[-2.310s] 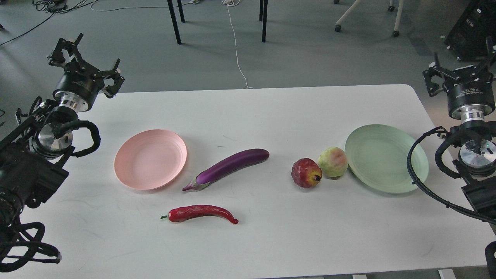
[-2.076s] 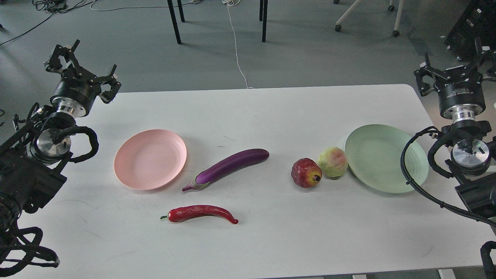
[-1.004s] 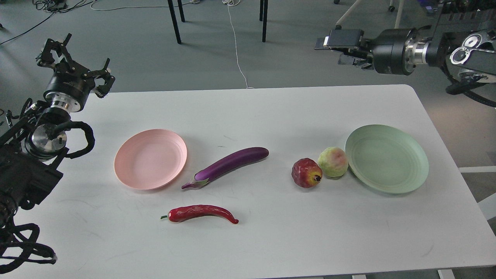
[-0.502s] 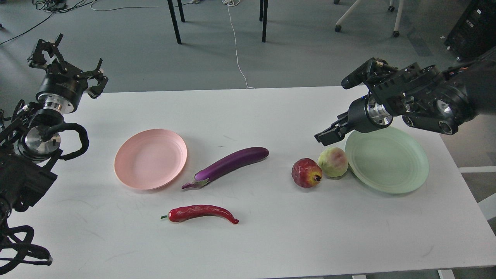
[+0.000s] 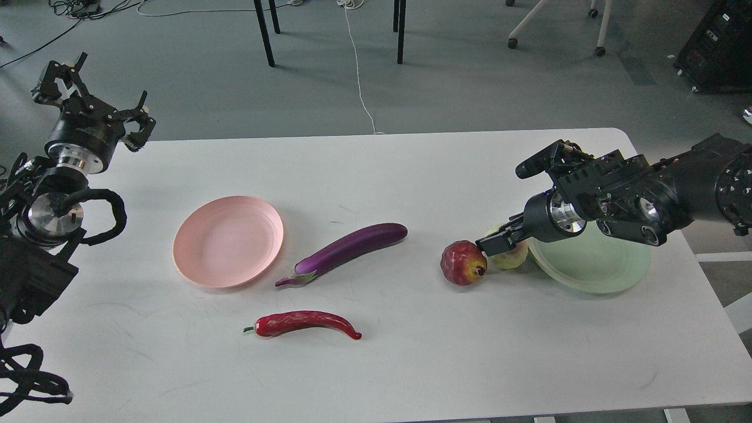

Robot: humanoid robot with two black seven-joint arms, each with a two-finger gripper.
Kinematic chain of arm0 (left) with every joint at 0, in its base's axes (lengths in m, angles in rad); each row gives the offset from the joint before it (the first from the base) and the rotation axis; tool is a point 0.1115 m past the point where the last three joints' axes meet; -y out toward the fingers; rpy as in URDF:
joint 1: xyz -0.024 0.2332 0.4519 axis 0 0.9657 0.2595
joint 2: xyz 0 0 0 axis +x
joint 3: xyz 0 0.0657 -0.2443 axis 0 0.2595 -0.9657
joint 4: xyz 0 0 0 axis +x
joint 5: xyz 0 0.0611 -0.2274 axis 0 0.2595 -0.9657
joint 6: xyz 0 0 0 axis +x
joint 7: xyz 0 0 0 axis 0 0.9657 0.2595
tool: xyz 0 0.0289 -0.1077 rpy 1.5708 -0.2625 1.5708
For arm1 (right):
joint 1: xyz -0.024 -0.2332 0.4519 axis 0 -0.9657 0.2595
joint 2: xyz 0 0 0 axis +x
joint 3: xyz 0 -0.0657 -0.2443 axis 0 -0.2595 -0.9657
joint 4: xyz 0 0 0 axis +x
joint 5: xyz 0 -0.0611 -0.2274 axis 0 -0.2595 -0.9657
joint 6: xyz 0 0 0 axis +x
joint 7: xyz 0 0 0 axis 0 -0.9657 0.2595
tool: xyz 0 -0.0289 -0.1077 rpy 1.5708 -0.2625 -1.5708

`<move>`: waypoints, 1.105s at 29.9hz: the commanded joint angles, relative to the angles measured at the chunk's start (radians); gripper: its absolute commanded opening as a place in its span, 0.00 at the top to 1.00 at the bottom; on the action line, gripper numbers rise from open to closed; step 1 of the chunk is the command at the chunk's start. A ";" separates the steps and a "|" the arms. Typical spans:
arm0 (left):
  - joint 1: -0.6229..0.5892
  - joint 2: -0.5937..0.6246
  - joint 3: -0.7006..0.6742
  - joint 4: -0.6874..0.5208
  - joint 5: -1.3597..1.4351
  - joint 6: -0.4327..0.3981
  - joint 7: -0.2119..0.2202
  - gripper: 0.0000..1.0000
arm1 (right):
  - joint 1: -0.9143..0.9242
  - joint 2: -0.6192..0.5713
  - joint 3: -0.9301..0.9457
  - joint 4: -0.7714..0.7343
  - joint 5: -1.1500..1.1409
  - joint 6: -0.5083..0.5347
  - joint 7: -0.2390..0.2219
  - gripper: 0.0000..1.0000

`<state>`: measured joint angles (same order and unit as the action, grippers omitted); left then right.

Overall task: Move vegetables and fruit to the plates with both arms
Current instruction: 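Grasp the yellow-green peach with the right gripper and lift it, then lower the peach onto the green plate and open the right gripper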

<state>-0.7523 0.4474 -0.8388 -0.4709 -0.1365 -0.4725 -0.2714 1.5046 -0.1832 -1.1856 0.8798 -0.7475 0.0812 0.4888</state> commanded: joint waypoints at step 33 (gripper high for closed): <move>0.004 0.040 -0.003 -0.002 -0.002 0.000 0.000 0.02 | -0.001 -0.302 0.023 -0.028 -0.013 0.006 0.000 0.43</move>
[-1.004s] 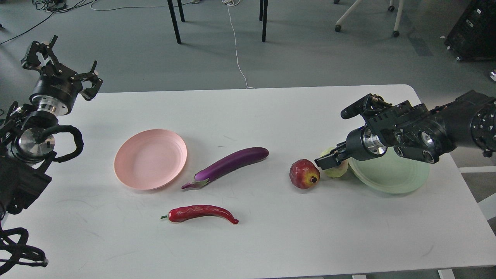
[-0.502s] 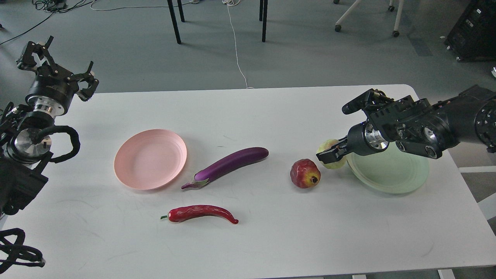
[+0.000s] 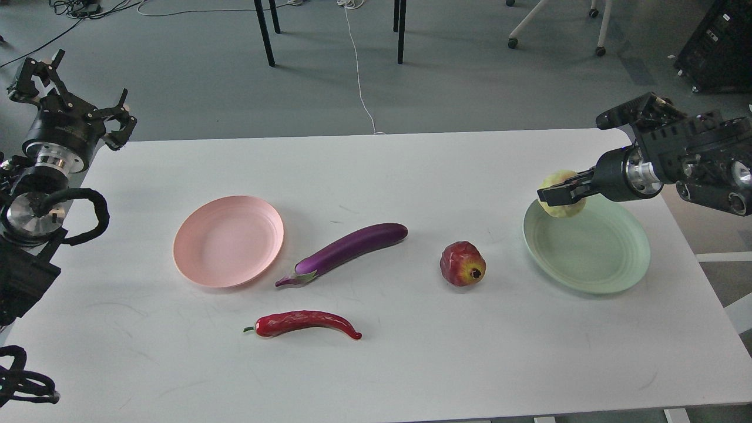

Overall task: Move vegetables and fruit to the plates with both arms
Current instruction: 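Lower the peach onto the green plate and open the right gripper, then move the right gripper down to the red apple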

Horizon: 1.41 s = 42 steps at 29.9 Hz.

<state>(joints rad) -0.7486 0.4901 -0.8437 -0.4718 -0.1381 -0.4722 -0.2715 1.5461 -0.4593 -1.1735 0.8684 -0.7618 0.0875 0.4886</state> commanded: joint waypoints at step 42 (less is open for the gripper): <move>-0.005 0.021 -0.003 -0.001 0.000 0.000 -0.015 0.02 | 0.132 0.126 0.109 0.316 0.002 -0.022 -0.001 0.02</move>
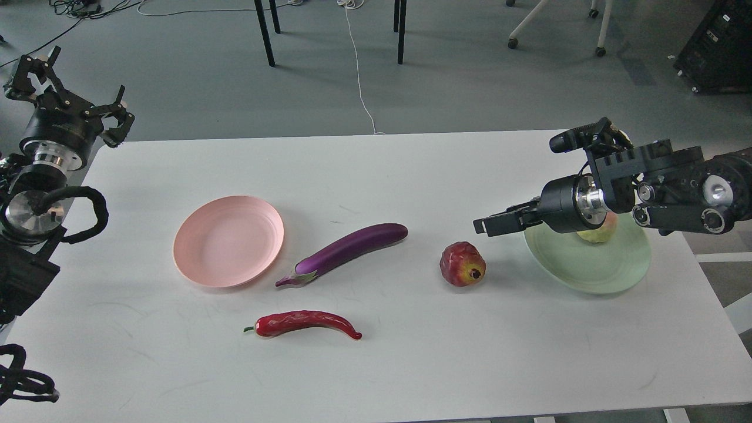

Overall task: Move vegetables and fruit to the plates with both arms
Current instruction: 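Move the right gripper down to the red apple, then grasp the red apple with the right gripper and carry it onto the green plate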

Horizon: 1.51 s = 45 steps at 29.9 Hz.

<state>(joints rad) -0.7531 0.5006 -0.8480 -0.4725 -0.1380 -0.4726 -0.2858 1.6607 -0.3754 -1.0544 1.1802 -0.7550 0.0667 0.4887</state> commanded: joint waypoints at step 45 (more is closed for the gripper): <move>-0.005 0.087 -0.002 -0.009 -0.002 -0.001 -0.003 0.02 | 0.056 -0.034 -0.173 -0.073 -0.013 -0.015 0.000 0.43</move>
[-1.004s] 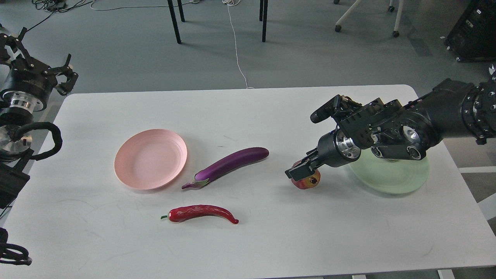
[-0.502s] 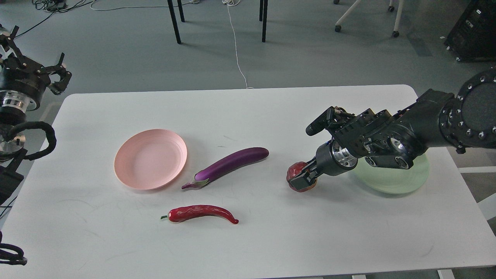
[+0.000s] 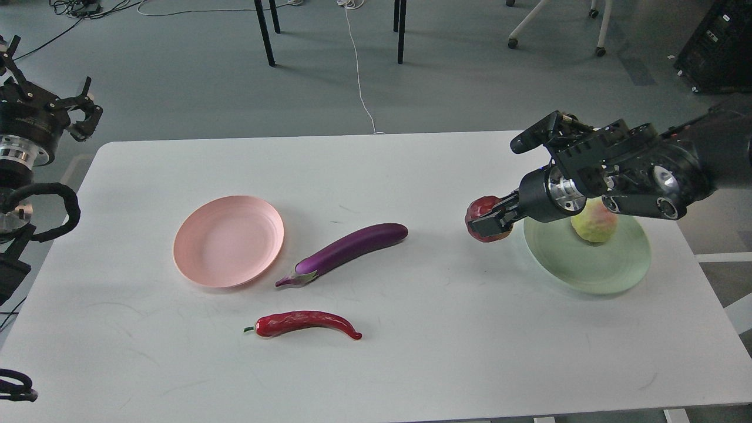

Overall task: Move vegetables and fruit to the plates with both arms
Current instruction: 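Grasp the red apple with the right gripper and carry it onto the green plate, then release the apple and withdraw the right gripper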

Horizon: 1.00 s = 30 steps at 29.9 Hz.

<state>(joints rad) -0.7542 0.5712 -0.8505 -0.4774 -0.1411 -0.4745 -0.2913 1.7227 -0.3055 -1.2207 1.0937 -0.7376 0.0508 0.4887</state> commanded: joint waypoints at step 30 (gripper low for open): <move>-0.050 0.142 0.062 -0.166 0.021 -0.007 0.015 0.02 | -0.235 -0.402 0.536 -0.038 -0.118 -0.158 0.000 0.03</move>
<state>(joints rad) -0.8109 0.6482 -0.8268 -0.5625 -0.1259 -0.4853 -0.2791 1.4934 -0.6682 -0.8682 1.0874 -0.8597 -0.1182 0.4887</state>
